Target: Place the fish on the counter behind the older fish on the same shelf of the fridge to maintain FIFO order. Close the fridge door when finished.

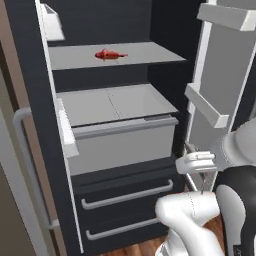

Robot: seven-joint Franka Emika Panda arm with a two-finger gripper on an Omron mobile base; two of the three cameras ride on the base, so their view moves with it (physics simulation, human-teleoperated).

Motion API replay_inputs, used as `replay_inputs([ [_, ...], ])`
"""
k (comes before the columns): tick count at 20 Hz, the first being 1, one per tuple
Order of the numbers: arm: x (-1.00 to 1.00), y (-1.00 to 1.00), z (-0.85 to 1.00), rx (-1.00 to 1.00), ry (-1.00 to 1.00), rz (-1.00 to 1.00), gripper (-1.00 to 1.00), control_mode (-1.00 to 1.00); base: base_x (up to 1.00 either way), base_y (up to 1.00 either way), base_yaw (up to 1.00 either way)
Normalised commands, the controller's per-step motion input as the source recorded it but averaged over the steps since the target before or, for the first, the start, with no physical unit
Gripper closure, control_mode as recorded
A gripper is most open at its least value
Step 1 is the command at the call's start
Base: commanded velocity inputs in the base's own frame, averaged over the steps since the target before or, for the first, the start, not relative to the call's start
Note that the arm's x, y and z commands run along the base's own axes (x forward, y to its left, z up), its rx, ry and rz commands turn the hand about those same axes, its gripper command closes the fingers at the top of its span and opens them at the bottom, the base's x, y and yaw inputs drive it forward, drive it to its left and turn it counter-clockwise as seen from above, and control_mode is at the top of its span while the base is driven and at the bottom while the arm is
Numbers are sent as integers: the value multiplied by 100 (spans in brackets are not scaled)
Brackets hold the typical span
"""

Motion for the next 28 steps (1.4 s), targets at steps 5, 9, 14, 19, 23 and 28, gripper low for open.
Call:
replay_inputs([
  [5,0,0,0,0,0,0,100,100,60,21,-1],
  [9,0,0,0,0,0,0,100,100,39,11,7],
  [14,0,0,0,0,0,0,100,100,51,9,12],
  [19,0,0,0,0,0,0,100,100,46,17,19],
  [23,0,0,0,0,0,0,100,100,64,25,17],
  [28,0,0,0,0,0,0,100,100,65,24,1],
])
